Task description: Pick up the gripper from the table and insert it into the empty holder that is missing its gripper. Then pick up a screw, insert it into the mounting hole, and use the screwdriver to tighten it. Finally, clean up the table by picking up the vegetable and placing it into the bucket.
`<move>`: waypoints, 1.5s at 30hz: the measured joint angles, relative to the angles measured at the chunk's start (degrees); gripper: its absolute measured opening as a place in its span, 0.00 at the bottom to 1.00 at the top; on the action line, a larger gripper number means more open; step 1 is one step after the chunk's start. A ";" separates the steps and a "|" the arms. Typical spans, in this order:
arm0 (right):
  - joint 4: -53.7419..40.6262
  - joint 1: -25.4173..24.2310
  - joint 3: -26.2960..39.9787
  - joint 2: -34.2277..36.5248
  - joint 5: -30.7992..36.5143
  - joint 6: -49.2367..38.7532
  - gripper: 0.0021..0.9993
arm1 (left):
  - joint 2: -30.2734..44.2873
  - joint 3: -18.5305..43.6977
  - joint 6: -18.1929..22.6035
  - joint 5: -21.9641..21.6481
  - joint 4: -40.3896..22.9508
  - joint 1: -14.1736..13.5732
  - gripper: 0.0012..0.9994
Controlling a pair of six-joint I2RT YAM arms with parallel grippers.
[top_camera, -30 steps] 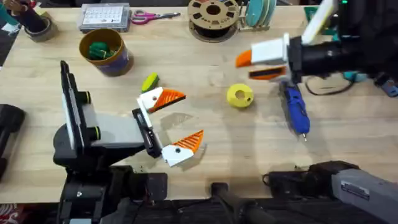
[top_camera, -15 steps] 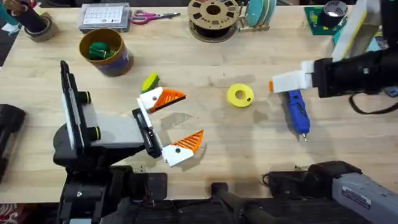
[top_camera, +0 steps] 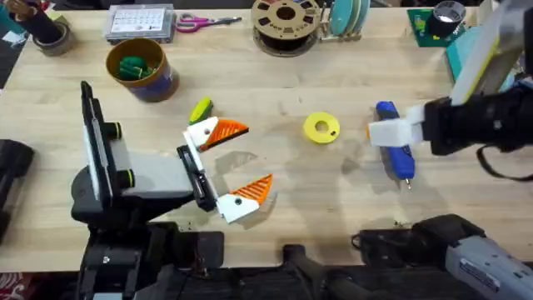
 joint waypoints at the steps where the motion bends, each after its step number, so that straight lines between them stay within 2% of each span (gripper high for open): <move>1: 0.92 0.00 -1.42 -1.00 0.03 0.02 1.00 | 0.00 0.00 0.00 0.00 0.00 0.00 0.99; 9: 3.16 0.00 -7.69 -4.86 0.38 0.04 1.00 | 0.01 0.00 0.00 0.00 0.01 0.00 0.99; 21: 5.74 0.00 -8.48 -4.27 0.39 1.24 1.00 | 0.00 0.00 -0.02 0.00 0.00 0.00 0.99; 26: 6.87 0.66 -8.48 -0.34 0.08 1.79 1.00 | 0.00 0.00 -0.01 0.00 0.00 0.00 0.99; 37: 7.58 5.82 -7.44 11.21 0.00 2.04 1.00 | 0.02 0.00 0.00 0.00 0.00 0.00 0.99; 45: 7.88 9.14 -4.74 16.88 2.78 5.18 1.00 | 0.00 0.00 0.00 0.00 0.00 0.00 0.99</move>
